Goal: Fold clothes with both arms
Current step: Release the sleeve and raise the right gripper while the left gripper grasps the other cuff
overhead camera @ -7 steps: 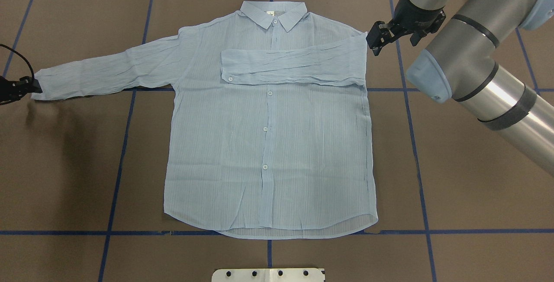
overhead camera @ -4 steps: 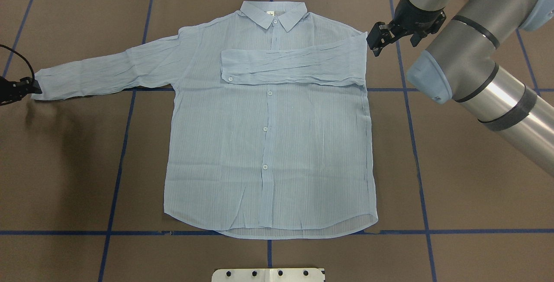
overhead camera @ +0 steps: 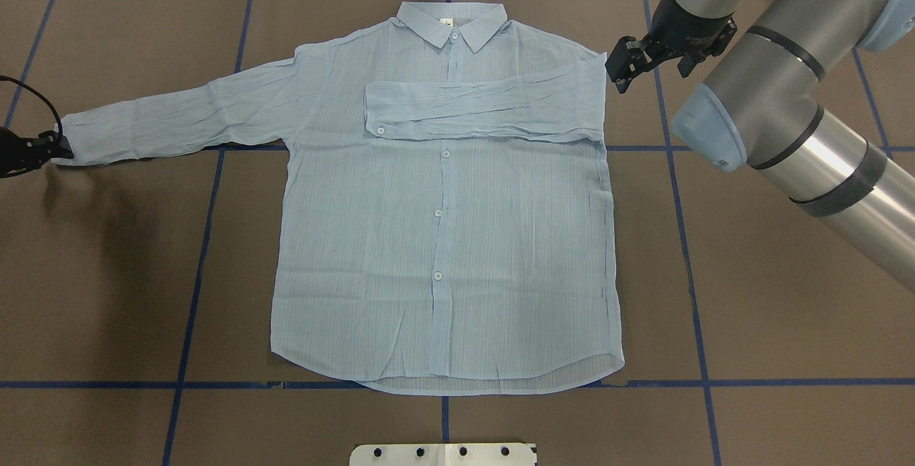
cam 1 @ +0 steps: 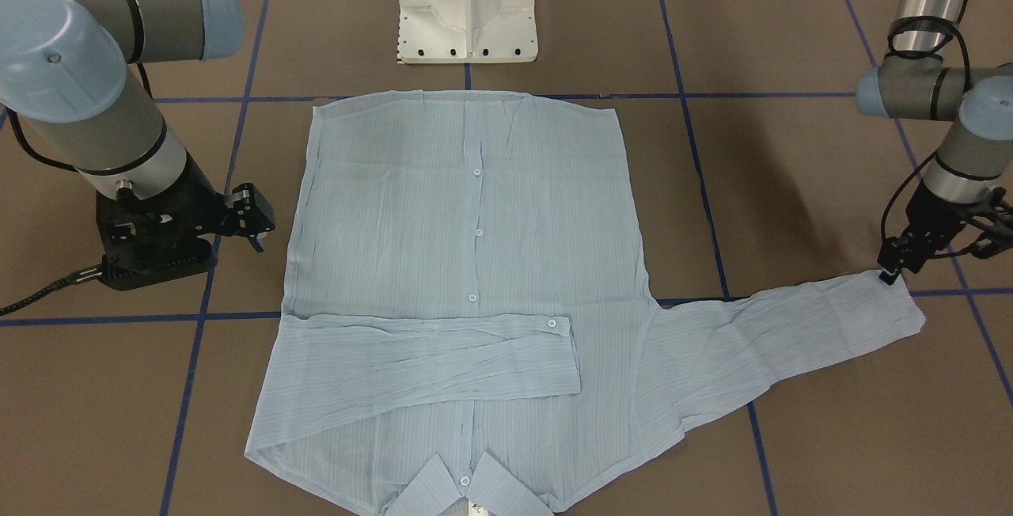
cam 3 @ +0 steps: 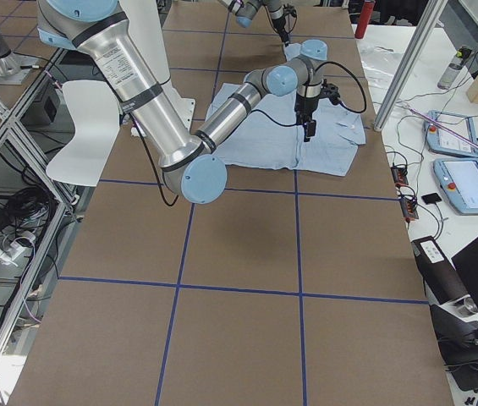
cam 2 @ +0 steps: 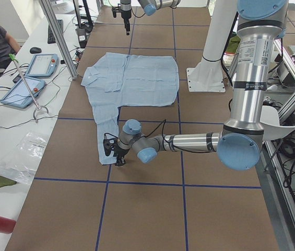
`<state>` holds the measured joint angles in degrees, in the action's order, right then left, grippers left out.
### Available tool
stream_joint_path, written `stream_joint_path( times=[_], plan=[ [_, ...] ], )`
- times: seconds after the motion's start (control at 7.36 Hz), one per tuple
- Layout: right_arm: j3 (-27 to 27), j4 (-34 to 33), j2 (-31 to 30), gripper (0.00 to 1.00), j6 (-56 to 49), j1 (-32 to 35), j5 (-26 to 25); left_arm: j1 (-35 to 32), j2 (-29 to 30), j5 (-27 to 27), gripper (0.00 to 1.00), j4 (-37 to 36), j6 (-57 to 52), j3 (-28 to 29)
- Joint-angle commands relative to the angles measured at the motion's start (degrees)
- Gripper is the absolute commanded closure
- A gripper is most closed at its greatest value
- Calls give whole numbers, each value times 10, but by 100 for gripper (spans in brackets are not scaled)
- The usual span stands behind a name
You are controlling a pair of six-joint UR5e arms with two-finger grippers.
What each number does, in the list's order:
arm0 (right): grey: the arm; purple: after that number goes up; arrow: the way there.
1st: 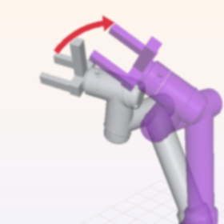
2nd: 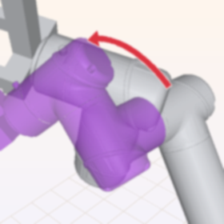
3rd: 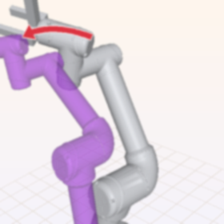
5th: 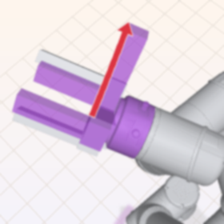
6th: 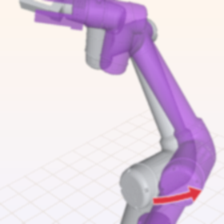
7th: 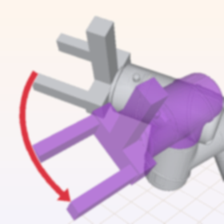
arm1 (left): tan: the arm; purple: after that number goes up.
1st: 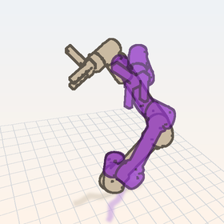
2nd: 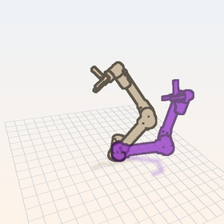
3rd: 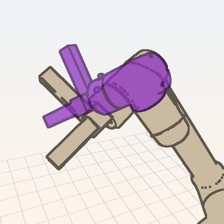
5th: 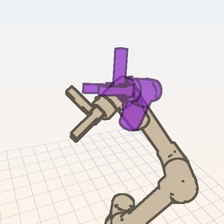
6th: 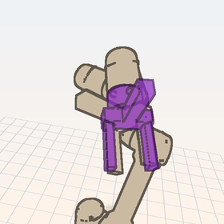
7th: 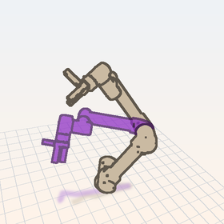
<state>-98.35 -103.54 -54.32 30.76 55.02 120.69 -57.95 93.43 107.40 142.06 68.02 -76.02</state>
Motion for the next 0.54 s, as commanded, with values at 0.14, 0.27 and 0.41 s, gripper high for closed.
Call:
stream_joint_path(
  times=[0.14, 0.27, 0.41],
  plan=[
    [-1, 0, -1, 0, 0, 1, 0, 0, 0, 1, 77, 0, -1, -1],
    [-1, 0, -1, 0, 0, 1, 0, 1, 0, 2, 88, -1, -1, -1],
    [-1, 0, -1, 0, 0, 1, 0, 1, 0, 4, 99, -2, -1, -2]
  ],
)
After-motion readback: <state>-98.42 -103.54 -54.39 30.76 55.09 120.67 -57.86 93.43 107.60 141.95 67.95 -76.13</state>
